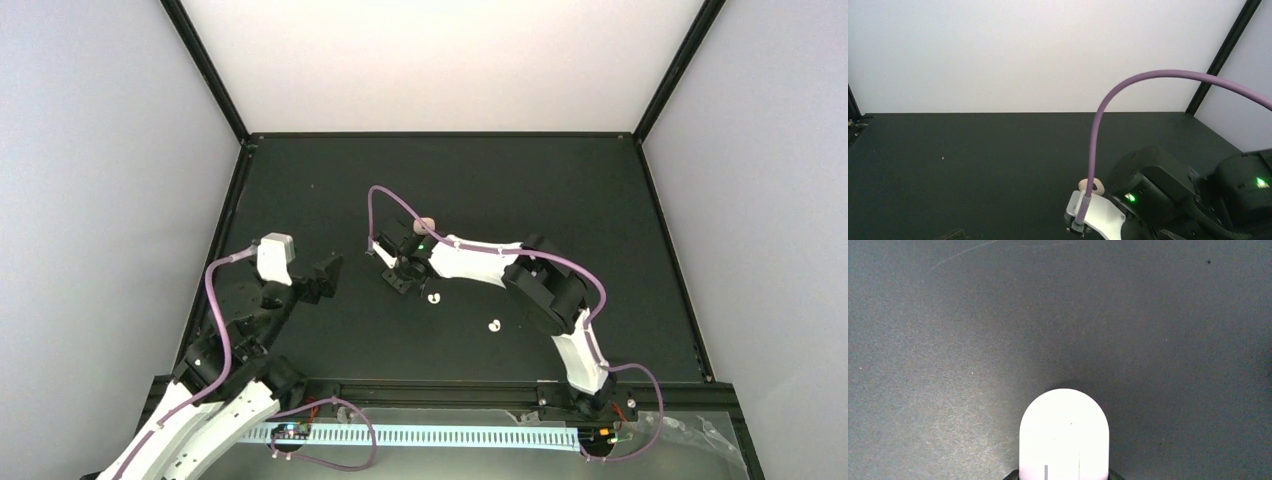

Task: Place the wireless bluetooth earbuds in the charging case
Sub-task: Pick up the charging case at the center of the board.

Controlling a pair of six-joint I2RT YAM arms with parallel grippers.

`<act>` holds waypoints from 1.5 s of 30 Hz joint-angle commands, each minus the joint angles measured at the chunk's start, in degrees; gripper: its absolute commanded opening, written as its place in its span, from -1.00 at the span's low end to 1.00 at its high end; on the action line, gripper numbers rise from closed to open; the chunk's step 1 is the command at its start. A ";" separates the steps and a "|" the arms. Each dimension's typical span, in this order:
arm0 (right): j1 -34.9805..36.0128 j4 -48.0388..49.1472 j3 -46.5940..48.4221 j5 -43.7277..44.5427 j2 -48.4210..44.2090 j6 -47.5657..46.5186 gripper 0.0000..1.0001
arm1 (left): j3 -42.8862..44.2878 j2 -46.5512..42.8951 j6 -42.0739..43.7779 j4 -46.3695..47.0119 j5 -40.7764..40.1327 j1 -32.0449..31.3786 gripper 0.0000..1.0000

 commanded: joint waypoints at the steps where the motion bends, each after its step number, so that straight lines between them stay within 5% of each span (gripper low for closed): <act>1: 1.51 2.69 -6.39 3.75 -3.51 1.49 -0.27 | -0.31 -1.14 -1.14 -0.36 -2.77 0.28 0.97; 7: 1.89 13.23 -24.03 4.43 -28.37 4.01 -0.31 | 0.32 -0.55 -4.96 -0.36 -2.06 0.32 0.97; 14: 10.42 9.57 -33.91 8.95 -54.55 0.17 -0.31 | 0.06 5.33 -6.70 12.04 23.11 0.23 0.97; 20: 14.70 7.00 -37.24 15.54 -65.50 -2.49 -0.31 | 2.81 16.06 -11.02 21.64 43.98 0.26 0.84; 28: 16.24 5.64 -36.18 19.59 -69.21 -8.92 -0.31 | 6.89 27.91 -15.51 23.18 58.52 -0.03 0.55; 45: 21.99 7.74 -31.95 29.32 -63.96 -14.23 -0.31 | 8.21 36.46 -18.30 23.42 52.17 -4.28 0.09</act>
